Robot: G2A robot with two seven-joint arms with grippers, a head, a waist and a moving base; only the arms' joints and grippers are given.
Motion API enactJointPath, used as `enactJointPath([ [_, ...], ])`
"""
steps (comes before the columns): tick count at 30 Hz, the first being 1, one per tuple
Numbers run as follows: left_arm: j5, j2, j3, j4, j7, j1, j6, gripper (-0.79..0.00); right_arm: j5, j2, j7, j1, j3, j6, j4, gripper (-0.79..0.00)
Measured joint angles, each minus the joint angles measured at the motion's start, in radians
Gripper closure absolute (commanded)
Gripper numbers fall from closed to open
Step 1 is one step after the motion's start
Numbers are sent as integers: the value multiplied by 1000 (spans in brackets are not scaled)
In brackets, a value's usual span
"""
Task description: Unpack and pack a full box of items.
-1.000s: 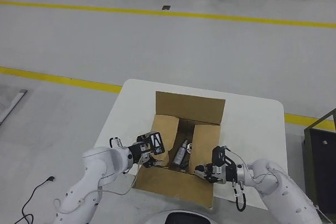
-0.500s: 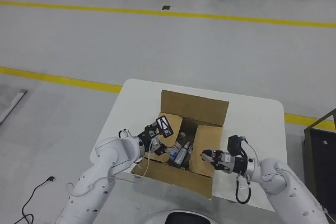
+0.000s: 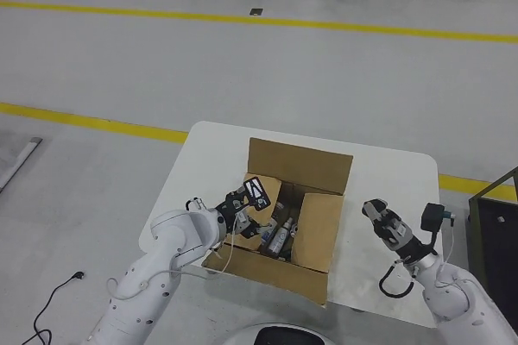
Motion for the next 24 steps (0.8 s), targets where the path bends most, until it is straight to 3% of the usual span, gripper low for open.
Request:
enactJointPath([
  [5, -2, -1, 3, -3, 8, 4, 7, -785, 4, -7, -36, -8, 0, 2, 29, 0],
  [11, -24, -22, 95, 22, -38, -51, 64, -785, 4, -11, -31, 2, 1, -20, 66, 0],
  [17, 57, -63, 246, 116, -188, -160, 191, -785, 10, -15, -21, 7, 3, -38, 92, 0],
  [24, 63, -119, 368, 264, -260, -245, 340, -785, 12, -19, -2, 13, 1, -47, 99, 0],
])
